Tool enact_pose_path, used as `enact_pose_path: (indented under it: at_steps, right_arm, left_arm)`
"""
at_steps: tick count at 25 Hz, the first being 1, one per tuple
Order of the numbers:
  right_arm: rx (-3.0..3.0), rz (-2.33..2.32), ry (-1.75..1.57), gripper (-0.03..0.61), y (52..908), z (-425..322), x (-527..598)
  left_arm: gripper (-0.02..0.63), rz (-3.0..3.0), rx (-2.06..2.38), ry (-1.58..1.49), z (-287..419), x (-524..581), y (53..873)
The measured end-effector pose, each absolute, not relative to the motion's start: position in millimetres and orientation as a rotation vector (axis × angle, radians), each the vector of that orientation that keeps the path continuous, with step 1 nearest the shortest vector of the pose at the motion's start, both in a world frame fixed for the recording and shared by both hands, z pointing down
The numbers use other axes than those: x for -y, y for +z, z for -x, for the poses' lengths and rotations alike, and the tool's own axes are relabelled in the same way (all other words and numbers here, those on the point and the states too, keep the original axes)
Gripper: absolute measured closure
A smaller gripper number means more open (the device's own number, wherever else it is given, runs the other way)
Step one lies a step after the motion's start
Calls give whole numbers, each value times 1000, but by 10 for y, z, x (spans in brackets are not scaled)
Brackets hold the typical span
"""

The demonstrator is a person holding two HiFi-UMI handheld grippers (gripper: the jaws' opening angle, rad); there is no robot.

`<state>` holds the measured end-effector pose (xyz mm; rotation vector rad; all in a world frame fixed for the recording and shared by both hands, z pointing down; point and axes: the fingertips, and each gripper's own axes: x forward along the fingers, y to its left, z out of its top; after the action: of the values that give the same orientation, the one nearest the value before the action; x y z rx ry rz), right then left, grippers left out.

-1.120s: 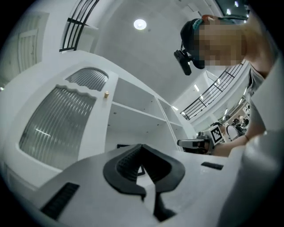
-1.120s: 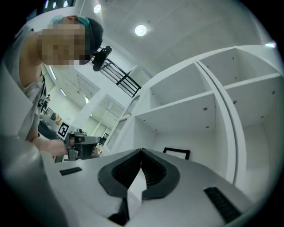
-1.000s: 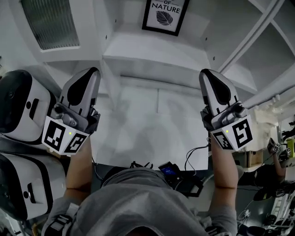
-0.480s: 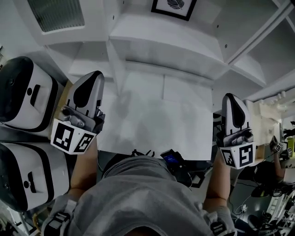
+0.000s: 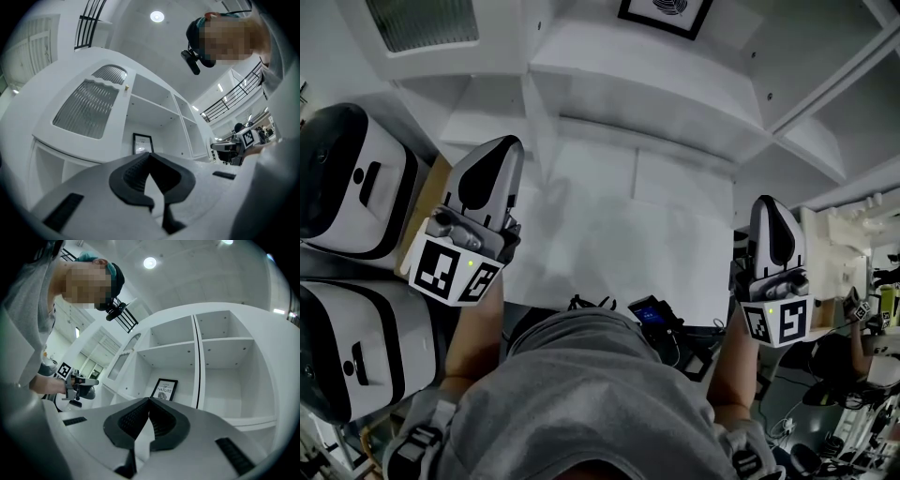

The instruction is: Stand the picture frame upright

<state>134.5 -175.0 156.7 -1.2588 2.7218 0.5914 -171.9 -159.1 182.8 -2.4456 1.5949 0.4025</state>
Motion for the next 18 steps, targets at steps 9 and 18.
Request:
enact_pose_path:
  at_steps: [9,18]
  right_arm:
    - [-2705,1267,602,552,1561,-1292,1746]
    - [-2705,1262,582,552,1590,-1285,1752]
  left_arm:
    - [607,2439,-1605,399,1747,1630,1855]
    - [607,2435,-1616,376,1754,1644,1870]
